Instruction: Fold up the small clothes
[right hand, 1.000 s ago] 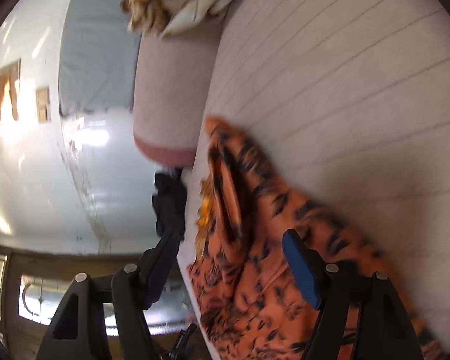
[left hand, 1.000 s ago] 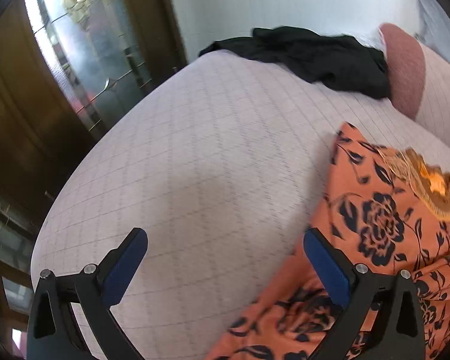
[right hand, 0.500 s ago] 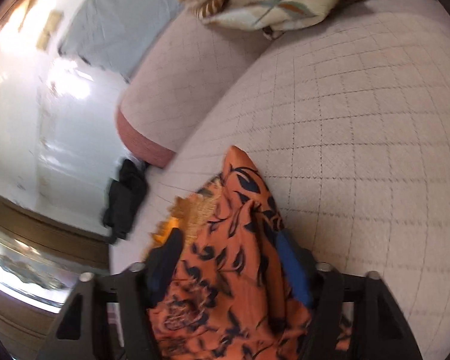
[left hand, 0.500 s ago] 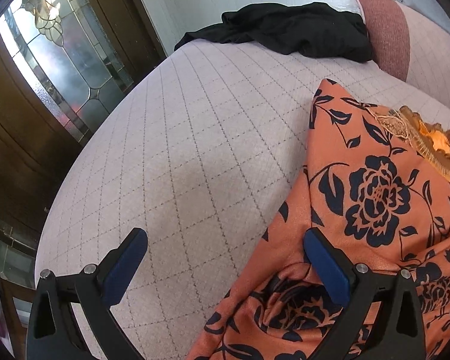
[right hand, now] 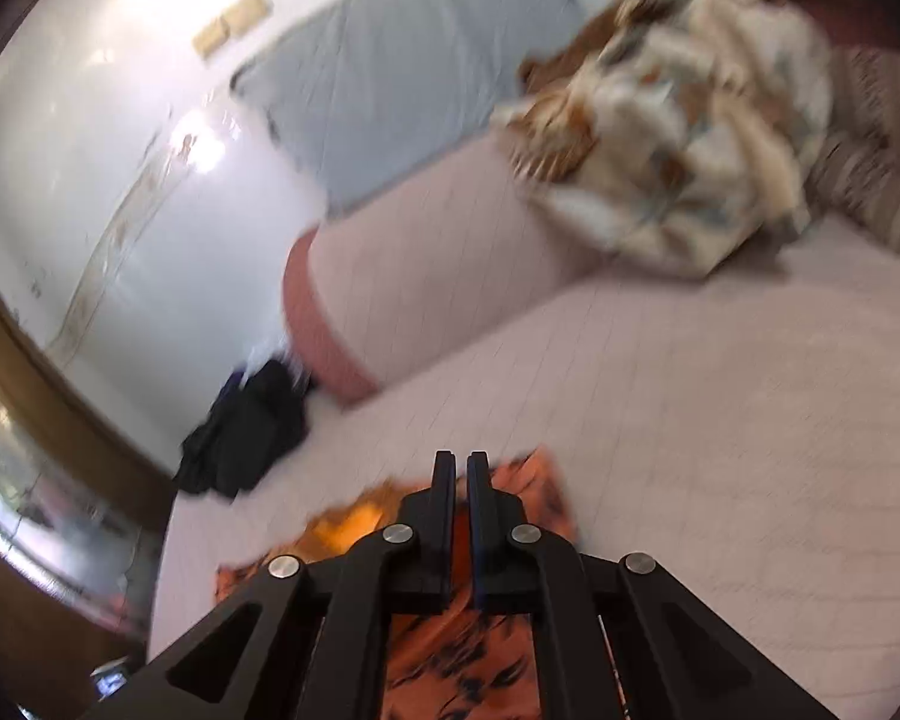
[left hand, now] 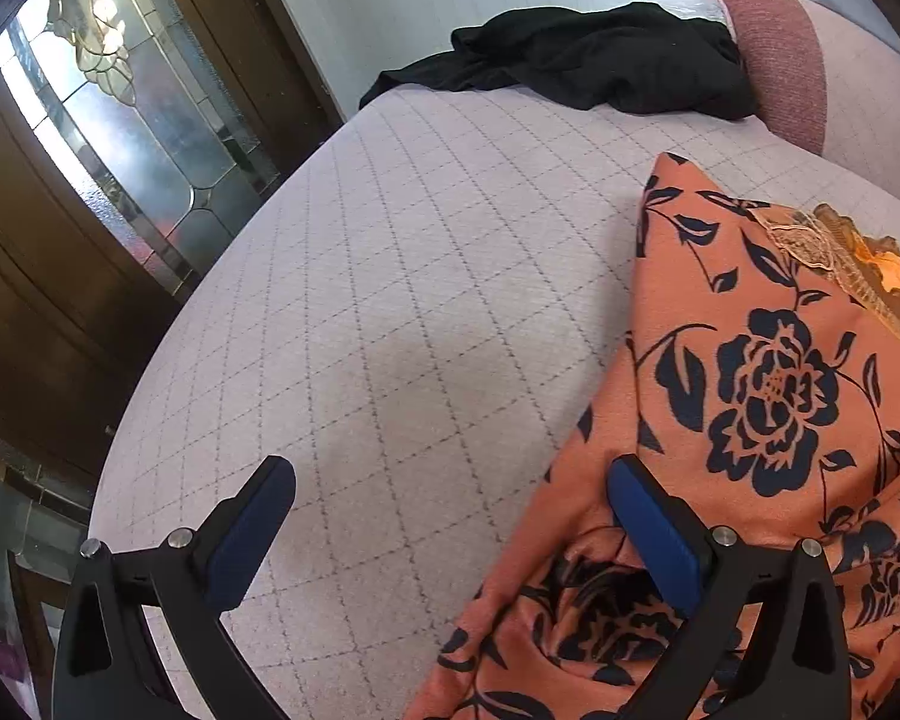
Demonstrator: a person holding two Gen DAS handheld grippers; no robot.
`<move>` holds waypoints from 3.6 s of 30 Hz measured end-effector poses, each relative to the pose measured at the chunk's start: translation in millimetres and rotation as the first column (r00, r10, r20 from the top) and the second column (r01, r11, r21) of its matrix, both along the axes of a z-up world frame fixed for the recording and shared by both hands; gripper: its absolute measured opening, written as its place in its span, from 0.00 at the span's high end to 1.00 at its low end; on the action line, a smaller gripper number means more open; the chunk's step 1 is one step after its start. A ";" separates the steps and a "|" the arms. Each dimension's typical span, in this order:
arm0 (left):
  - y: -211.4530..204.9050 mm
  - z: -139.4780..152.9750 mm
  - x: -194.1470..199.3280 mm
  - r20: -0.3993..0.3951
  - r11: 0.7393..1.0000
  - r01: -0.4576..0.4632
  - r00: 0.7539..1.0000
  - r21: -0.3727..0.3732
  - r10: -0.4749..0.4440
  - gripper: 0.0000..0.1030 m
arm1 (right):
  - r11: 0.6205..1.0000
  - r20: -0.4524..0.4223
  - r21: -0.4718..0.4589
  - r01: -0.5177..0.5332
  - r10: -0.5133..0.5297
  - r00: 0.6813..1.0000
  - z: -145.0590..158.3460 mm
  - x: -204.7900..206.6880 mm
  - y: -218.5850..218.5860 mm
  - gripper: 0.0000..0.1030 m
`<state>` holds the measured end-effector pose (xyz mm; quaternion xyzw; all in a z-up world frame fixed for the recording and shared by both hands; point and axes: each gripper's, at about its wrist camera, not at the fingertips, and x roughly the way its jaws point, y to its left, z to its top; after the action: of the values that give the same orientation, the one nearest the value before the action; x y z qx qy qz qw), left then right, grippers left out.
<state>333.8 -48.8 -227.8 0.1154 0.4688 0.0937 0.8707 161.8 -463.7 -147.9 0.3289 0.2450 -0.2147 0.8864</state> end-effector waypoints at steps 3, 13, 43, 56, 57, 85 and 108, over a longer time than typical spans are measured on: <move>3.6 -2.4 -0.3 0.003 0.997 -0.038 0.999 0.066 0.038 0.00 | 0.994 -0.096 0.102 0.033 -0.023 0.995 -32.2 2.8 -24.3 0.96; 9.6 11.0 -2.1 0.051 0.996 -0.077 0.996 0.035 0.075 0.00 | 0.958 -0.135 0.238 -0.160 0.196 0.971 -72.5 11.4 3.1 0.92; 0.6 27.3 -7.0 0.107 0.999 0.004 0.994 -0.045 0.001 0.00 | 0.968 -0.189 0.240 -0.077 0.124 0.974 -85.8 37.0 21.2 0.59; -8.2 27.7 -9.2 0.103 0.998 0.045 0.994 -0.052 -0.040 0.00 | 0.956 -0.292 0.292 -0.018 0.107 0.951 -112.6 50.4 16.8 0.58; -8.2 27.6 -8.6 0.101 0.997 0.046 0.994 -0.057 -0.040 0.00 | 0.952 -0.308 0.304 -0.019 0.118 0.944 -115.5 53.3 17.7 0.58; 6.9 33.8 -8.7 0.121 0.995 -0.004 0.992 -0.098 0.016 0.00 | 0.953 -0.088 0.211 -0.219 0.242 0.966 -91.0 0.9 -28.8 0.86; -21.5 8.7 -5.3 0.024 0.998 0.070 0.997 -0.001 -0.070 0.00 | 0.923 -0.387 0.199 -0.330 0.384 0.838 -133.2 52.3 67.5 0.84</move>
<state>328.6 -70.2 -219.1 0.1299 0.4539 0.0641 0.8792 214.2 -396.2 -281.1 0.2781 0.4993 -0.0953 0.8150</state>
